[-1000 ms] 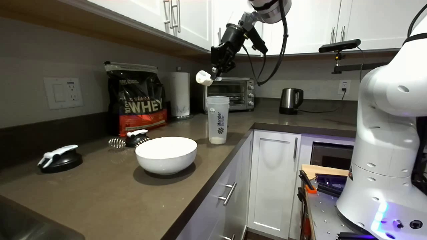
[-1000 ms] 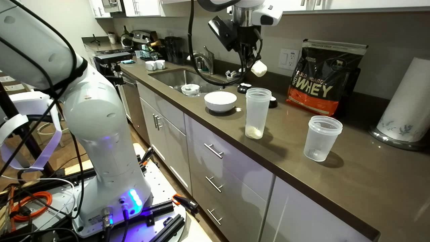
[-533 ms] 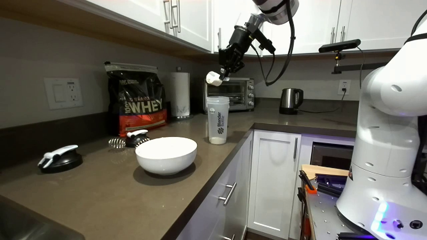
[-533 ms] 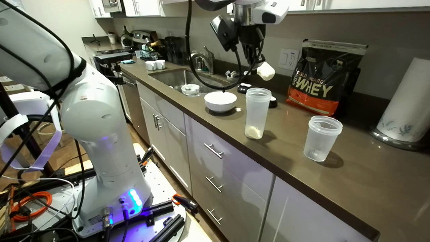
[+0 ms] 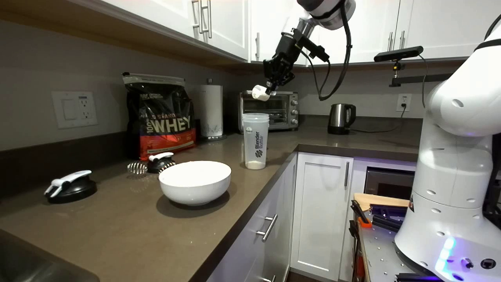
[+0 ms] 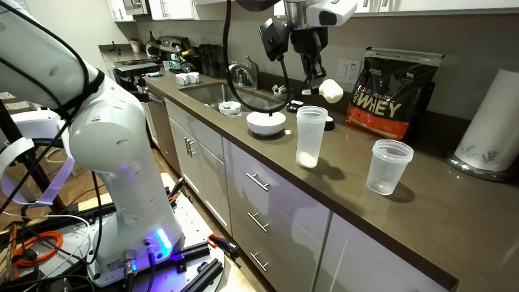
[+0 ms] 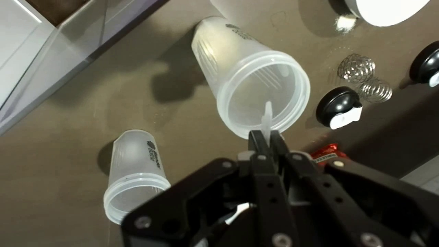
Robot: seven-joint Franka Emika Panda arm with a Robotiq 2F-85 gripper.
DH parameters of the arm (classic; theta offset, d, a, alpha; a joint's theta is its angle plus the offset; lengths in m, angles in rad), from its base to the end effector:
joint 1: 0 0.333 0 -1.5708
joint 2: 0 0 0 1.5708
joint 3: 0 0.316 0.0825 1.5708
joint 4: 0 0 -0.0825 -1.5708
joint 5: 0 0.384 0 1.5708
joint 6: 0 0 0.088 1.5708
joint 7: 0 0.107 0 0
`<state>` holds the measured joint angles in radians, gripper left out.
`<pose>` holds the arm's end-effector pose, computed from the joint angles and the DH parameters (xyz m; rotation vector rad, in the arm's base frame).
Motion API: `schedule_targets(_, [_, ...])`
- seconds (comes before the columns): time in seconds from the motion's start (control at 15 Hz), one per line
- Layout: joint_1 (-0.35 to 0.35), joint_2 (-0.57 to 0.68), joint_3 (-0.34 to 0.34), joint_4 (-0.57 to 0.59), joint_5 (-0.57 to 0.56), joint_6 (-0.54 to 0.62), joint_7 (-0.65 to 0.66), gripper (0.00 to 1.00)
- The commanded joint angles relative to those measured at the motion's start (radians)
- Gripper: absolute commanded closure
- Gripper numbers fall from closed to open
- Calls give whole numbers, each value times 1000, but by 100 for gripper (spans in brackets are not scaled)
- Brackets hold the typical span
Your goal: Pick up the small scoop and scoop some powder from the bowl and put it in the plastic container to the right.
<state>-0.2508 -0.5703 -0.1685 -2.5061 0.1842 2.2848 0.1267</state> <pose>0.3720 -0.1670 0.5105 -2.7484 0.8994 -0.5388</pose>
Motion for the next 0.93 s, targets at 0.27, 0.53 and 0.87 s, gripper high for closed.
schedule_targets(0.27, [-64, 4, 22, -6, -83, 24, 118, 97])
schedule_targets(0.53, [-86, 15, 25, -2, -113, 31, 157, 97])
schedule_targets(0.87, [-70, 7, 4, 2, -96, 3, 133, 94])
